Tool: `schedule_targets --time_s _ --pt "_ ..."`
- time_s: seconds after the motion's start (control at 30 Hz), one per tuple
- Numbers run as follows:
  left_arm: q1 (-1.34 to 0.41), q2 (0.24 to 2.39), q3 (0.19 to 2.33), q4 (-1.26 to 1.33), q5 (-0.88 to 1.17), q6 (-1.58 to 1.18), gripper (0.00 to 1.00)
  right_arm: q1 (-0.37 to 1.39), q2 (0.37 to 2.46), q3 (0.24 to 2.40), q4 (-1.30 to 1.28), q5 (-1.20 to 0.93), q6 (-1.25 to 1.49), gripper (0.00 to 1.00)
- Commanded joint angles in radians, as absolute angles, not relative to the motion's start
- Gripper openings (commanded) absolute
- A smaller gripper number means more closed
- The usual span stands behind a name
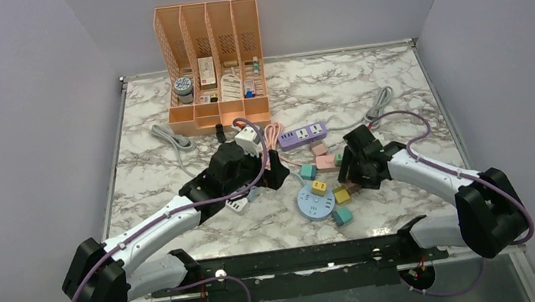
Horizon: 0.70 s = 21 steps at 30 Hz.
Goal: Insert the plug
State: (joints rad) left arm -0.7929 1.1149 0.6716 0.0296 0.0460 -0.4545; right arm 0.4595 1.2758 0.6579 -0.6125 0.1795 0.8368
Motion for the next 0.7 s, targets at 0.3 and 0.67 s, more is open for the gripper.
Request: schedule_targets --time_s 0.3,0.67 --pt "-0.790 1.097 0.626 0.108 0.181 -0.538 0.99 0.469 1.198 0.616 -0.625 0.167 0.903 0.45" --pt "-0.832 1.216 0.690 0.299 0.221 -0.780 0.95 0.469 0.881 0.621 -0.578 -0.067 1.214 0.44"
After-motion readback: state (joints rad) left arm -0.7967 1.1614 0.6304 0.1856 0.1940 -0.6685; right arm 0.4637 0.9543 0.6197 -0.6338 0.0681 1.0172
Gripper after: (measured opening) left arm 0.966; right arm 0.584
